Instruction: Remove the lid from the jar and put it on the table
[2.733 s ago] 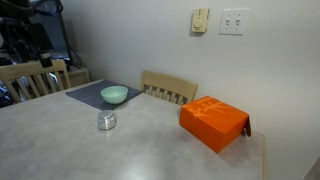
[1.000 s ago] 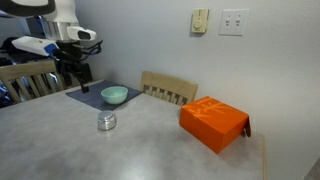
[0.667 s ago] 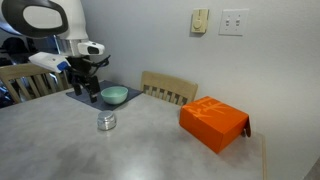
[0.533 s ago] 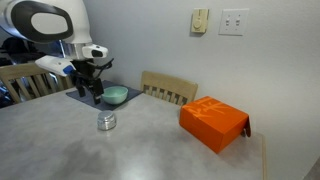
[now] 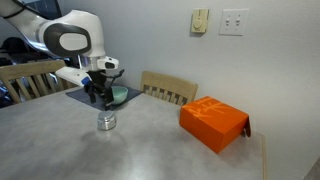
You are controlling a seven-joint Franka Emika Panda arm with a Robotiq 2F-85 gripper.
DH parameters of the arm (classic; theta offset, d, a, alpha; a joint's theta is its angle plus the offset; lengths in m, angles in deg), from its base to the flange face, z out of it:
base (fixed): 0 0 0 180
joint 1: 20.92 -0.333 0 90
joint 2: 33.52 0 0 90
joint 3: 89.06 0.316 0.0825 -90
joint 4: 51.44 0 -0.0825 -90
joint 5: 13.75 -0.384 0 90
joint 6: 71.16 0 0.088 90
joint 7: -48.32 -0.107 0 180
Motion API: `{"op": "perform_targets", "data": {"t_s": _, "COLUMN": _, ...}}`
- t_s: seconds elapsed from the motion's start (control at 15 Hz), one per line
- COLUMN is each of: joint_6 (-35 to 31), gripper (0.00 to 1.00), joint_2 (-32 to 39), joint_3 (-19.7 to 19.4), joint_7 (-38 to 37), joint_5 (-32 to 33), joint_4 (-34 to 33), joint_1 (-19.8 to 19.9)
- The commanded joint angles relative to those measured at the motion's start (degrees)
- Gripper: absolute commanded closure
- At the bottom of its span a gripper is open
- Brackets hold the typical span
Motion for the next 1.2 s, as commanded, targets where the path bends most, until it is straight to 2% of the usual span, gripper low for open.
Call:
{"op": "perform_targets", "data": {"t_s": 0.0, "joint_6": 2.11, "gripper": 0.00, "joint_2": 5.92, "joint_3": -0.31, "joint_7": -2.40, "joint_5": 1.95, "joint_4": -5.80, "joint_1": -0.14}}
{"op": "perform_targets", "data": {"t_s": 0.47, "joint_6": 3.43, "gripper": 0.00, "joint_2": 12.09, "joint_3": -0.74, "joint_7": -5.46, "joint_5": 4.26, "joint_4": -11.86, "joint_1": -1.31}}
{"op": "perform_targets", "data": {"t_s": 0.87, "joint_6": 5.49, "gripper": 0.01, "joint_2": 11.75, "joint_3": -1.40, "joint_7": -11.18, "joint_5": 5.16, "joint_4": -11.29, "joint_1": -3.01}}
{"op": "perform_targets", "data": {"t_s": 0.93, "joint_6": 5.64, "gripper": 0.26, "joint_2": 11.60, "joint_3": -1.32, "joint_7": -11.62, "joint_5": 5.01, "joint_4": -11.14, "joint_1": -3.08}}
{"op": "perform_targets", "data": {"t_s": 1.0, "joint_6": 6.10, "gripper": 0.26, "joint_2": 11.49, "joint_3": -1.20, "joint_7": -11.90, "joint_5": 4.84, "joint_4": -11.09, "joint_1": -3.12}}
{"op": "perform_targets", "data": {"t_s": 1.13, "joint_6": 6.55, "gripper": 0.38, "joint_2": 11.17, "joint_3": -1.00, "joint_7": -12.03, "joint_5": 4.55, "joint_4": -10.94, "joint_1": -3.01}}
